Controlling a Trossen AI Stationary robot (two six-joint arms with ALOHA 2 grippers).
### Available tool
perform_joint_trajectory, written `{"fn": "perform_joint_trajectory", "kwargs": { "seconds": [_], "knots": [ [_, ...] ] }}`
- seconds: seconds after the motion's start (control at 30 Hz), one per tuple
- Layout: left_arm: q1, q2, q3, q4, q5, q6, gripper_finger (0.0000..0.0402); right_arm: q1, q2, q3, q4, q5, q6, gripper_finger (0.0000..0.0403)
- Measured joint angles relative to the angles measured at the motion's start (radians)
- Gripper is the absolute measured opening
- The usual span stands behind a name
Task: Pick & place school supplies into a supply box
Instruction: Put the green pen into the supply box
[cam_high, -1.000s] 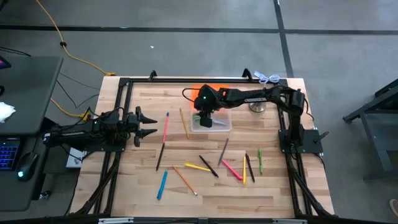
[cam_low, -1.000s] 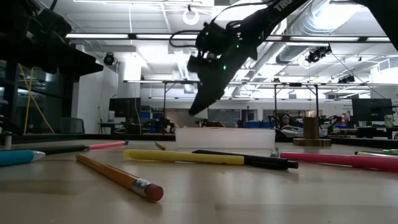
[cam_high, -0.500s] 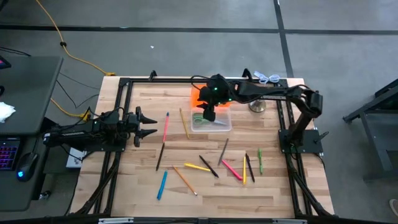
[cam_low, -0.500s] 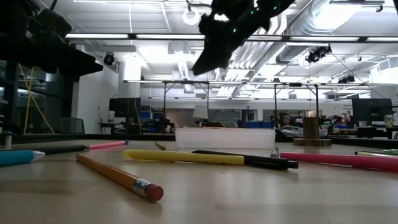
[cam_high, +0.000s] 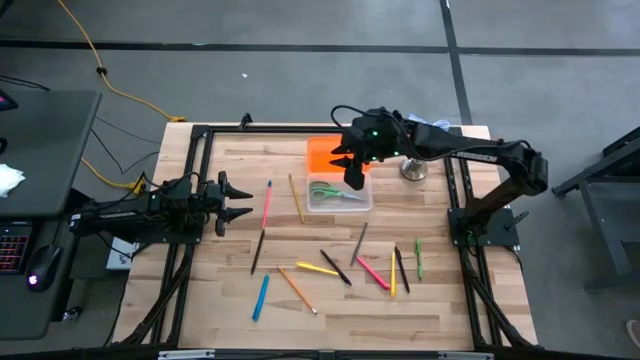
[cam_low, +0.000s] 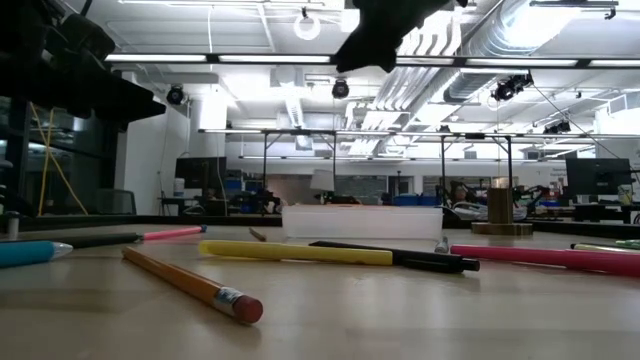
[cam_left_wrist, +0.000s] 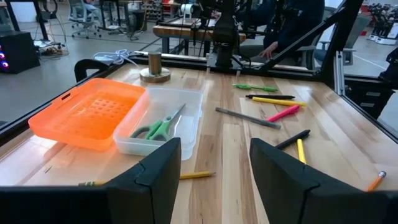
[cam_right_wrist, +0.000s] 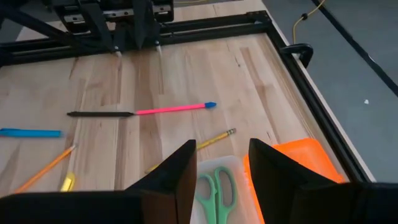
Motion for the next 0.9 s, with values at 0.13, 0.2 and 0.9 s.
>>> {"fn": "perform_joint_trajectory", "kwargs": {
  "seconds": [0.13, 0.2, 0.9],
  "knots": [
    [0.0, 0.0, 0.0, 0.0, 0.0, 0.0, 0.0223, 0.007, -0.01, 0.0, -0.006, 0.0, 0.0, 0.0124],
    [0.0, 0.0, 0.0, 0.001, 0.0, 0.0, 0.0223, 0.011, -0.01, 0.0, -0.007, 0.001, 0.0, 0.0124],
    [0.0, 0.0, -0.005, 0.067, 0.064, -0.009, 0.0223, 0.016, -0.01, 0.0, -0.011, -0.118, 0.063, 0.0124]
  ]
}}
